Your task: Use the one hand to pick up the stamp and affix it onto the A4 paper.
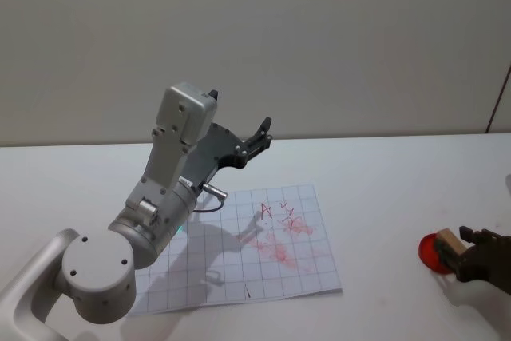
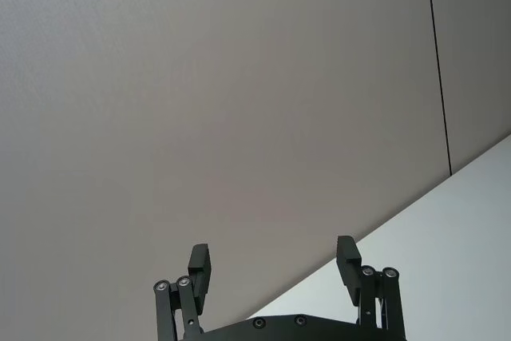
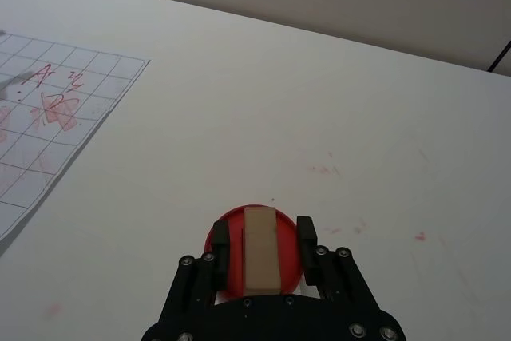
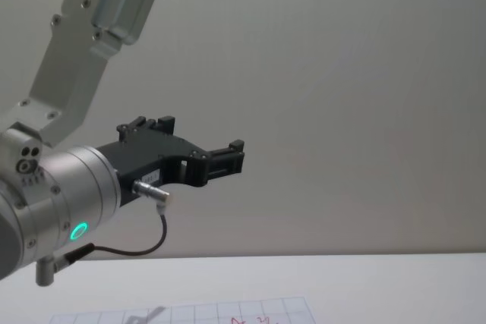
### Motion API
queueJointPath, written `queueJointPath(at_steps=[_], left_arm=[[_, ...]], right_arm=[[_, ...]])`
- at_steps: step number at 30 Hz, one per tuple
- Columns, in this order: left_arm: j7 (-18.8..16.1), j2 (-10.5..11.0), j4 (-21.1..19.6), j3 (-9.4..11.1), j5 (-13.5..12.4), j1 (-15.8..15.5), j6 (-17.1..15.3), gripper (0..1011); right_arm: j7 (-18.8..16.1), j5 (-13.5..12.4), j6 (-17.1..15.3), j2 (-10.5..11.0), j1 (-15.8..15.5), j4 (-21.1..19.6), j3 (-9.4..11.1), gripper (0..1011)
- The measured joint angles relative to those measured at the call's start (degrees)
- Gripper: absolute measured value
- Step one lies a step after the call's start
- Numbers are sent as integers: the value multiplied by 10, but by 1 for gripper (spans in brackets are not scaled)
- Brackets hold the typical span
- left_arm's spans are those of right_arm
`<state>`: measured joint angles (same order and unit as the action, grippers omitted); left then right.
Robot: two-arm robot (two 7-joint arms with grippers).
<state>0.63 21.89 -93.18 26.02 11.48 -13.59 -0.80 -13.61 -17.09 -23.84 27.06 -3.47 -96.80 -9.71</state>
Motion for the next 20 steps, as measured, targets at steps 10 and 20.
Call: queueJointPath(at_steps=[10, 20], left_arm=[[0, 0, 0, 0, 0, 0, 0, 1001], [0, 0, 0, 0, 0, 0, 0, 1001]], right_arm=[[0, 3, -1, 0, 0, 1, -1, 780], [0, 5, -2, 0, 0, 2, -1, 1001]])
